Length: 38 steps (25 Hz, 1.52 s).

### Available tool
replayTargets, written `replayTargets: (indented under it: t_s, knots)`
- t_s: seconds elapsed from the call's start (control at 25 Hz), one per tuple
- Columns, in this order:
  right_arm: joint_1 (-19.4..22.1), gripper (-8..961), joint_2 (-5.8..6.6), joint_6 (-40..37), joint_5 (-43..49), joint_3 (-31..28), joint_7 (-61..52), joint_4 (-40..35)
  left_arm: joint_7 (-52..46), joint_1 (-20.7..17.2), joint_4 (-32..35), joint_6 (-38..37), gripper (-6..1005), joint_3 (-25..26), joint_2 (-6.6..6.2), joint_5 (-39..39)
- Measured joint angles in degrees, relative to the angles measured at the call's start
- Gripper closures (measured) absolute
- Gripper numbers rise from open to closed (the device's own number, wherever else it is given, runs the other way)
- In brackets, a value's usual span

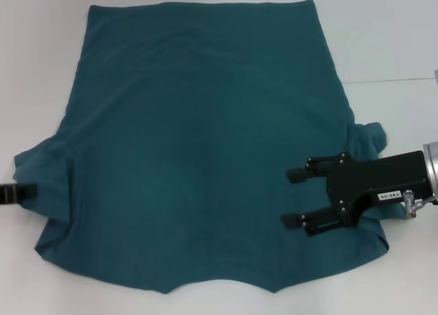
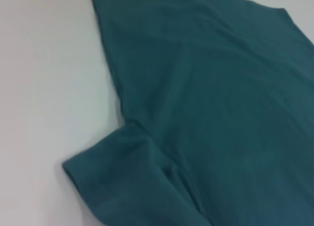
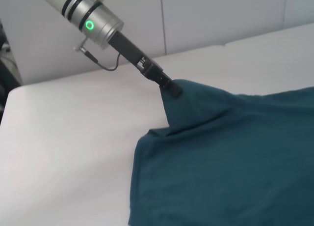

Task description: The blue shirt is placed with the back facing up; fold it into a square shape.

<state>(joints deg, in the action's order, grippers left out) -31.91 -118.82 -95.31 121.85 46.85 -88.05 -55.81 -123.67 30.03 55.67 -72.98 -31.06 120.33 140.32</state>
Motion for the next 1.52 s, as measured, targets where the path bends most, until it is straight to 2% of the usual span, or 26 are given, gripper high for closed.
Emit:
replayTargets:
  t_s: [0.12,0.24,0.36,0.52,0.72,0.92,1.0,1.28,1.4,1.52]
  knots:
    - [0.17,36,-0.32,-0.37,-0.26,-1.82,0.0,0.09,-1.63,1.31,0.06,-1.19,986,-0.15,-1.13,-0.01]
    - [0.38,36,-0.51,-0.73,-0.31,-3.51,-0.2,0.43,-2.44,2.76,-0.17,-1.5,985,-0.32,-1.71,0.13]
    - [0.88,37,-0.66,-1.03,-0.78,-4.66,-0.25,0.78,-2.75,4.16,-0.45,-1.51,985,-0.65,-1.78,0.44]
    - [1.56,37,-0.69,-1.09,-2.29,-5.1,-0.31,1.56,-3.04,5.3,-0.84,-0.53,985,-3.48,-1.67,0.59]
    - [1.89,37,-0.71,-0.81,-2.66,-5.33,-0.23,2.08,-5.0,5.72,-0.96,2.85,986,-10.7,-1.27,0.85]
    - [1.81,37,-0.71,-0.49,-2.86,-5.37,-0.23,2.59,-6.3,6.19,-0.97,5.19,986,-15.64,-0.58,1.05]
    - [1.6,37,-0.71,0.0,-3.31,-5.38,-0.22,3.28,-6.8,6.69,-1.0,6.78,986,-17.92,0.23,2.36]
    - [1.11,37,-0.71,1.03,-3.39,-5.37,-0.04,4.28,-7.24,8.94,-4.09,10.93,982,-20.99,1.97,6.39]
    - [0.94,37,-0.71,1.58,-3.39,-5.37,0.1,4.49,-7.25,10.32,-6.21,12.53,980,-21.85,2.48,6.69]
    - [0.75,37,-0.71,2.02,-3.39,-5.31,0.12,4.72,-6.56,10.99,-6.88,14.24,979,-22.56,3.51,6.21]
